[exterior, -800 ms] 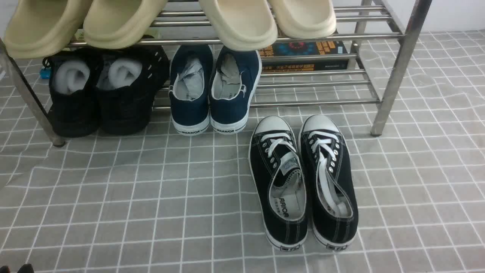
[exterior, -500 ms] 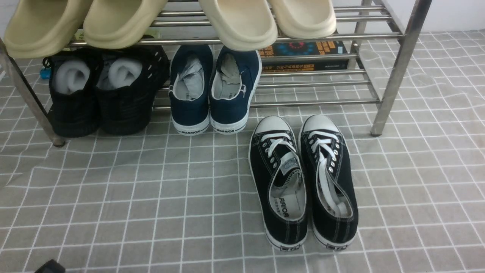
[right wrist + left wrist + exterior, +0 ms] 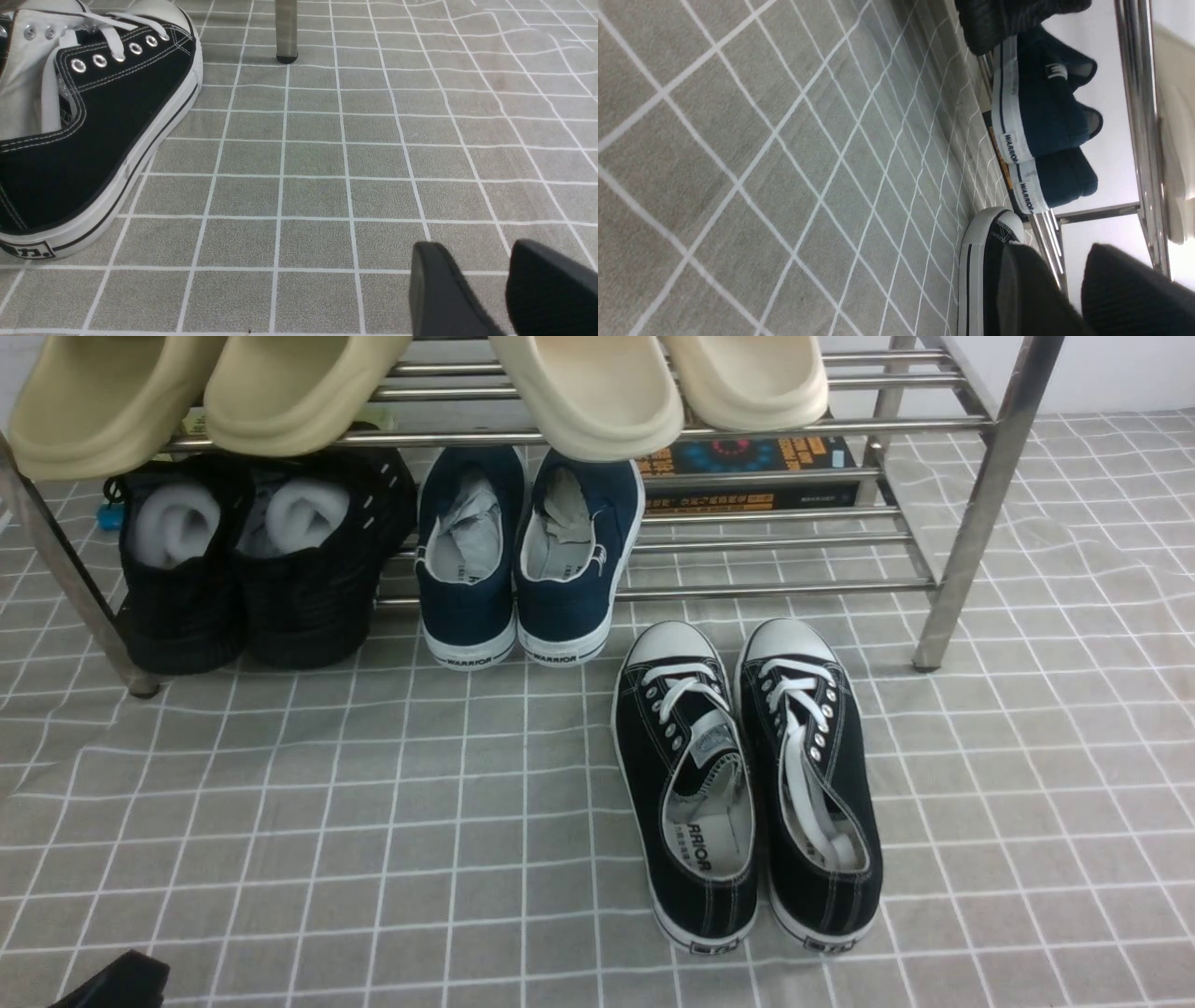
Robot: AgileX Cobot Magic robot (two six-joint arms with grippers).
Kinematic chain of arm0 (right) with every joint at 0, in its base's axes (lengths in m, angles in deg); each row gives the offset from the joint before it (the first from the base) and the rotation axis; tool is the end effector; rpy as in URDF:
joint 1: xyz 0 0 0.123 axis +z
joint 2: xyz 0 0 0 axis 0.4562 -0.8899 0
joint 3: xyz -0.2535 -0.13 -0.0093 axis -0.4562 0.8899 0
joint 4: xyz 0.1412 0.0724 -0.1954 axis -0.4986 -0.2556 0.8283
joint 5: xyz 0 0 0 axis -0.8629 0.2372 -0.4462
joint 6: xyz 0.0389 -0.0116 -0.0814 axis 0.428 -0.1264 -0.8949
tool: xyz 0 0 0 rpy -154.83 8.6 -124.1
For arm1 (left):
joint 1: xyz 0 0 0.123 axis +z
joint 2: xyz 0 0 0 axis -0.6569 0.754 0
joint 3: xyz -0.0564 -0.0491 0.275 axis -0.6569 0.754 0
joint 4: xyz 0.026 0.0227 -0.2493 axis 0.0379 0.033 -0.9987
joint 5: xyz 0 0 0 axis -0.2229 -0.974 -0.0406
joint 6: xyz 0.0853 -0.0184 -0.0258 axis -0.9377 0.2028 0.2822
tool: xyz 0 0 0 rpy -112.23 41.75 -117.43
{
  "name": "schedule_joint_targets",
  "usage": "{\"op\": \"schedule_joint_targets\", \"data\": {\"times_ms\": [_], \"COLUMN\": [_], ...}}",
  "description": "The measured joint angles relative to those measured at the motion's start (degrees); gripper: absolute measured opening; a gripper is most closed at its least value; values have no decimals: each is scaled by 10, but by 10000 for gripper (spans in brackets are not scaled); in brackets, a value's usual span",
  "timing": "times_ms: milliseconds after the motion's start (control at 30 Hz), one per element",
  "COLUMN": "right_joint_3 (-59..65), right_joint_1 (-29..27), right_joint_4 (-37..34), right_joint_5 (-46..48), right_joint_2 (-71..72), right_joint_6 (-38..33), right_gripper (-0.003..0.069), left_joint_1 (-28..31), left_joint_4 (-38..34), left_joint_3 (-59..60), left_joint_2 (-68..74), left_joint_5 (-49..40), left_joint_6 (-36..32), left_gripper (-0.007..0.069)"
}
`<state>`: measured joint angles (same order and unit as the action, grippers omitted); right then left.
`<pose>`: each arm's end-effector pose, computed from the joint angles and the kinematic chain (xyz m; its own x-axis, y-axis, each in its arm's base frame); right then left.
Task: Take the shoes off the shelf with your hand from the grey coffee tablecloth.
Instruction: 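Grasp the leftmost shoe on the bottom shelf of the shoe rack with the left gripper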
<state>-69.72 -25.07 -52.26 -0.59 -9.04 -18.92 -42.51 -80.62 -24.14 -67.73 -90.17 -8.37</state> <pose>0.0520 0.0015 0.1740 -0.2991 0.0089 -0.9542 -0.0269 0.9995 0.0178 0.0531 -0.0141 0.1823 -0.2319 -0.8958 -0.3792 -0.1172 0.4127 -0.9033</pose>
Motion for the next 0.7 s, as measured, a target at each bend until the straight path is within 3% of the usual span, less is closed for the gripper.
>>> {"op": "schedule_joint_targets", "data": {"times_ms": [100,167,367,567,700], "right_joint_3": [0,0,0,0,0], "right_joint_1": [0,0,0,0,0], "right_joint_4": [0,0,0,0,0], "right_joint_5": [0,0,0,0,0], "right_joint_2": [0,0,0,0,0], "right_joint_6": [0,0,0,0,1], "right_gripper": [239,239,239,239,239], "left_joint_1": [0,0,0,0,0], "left_joint_4": [37,71,223,377,431], "left_joint_3": [-68,-114,-260,-403,-493], "left_joint_2": [7,34,235,485,609], "left_joint_5": [-17,-28,-117,-138,-123], "left_joint_6": [-21,-22,42,176,243], "left_gripper": [48,13,5,132,291]}}
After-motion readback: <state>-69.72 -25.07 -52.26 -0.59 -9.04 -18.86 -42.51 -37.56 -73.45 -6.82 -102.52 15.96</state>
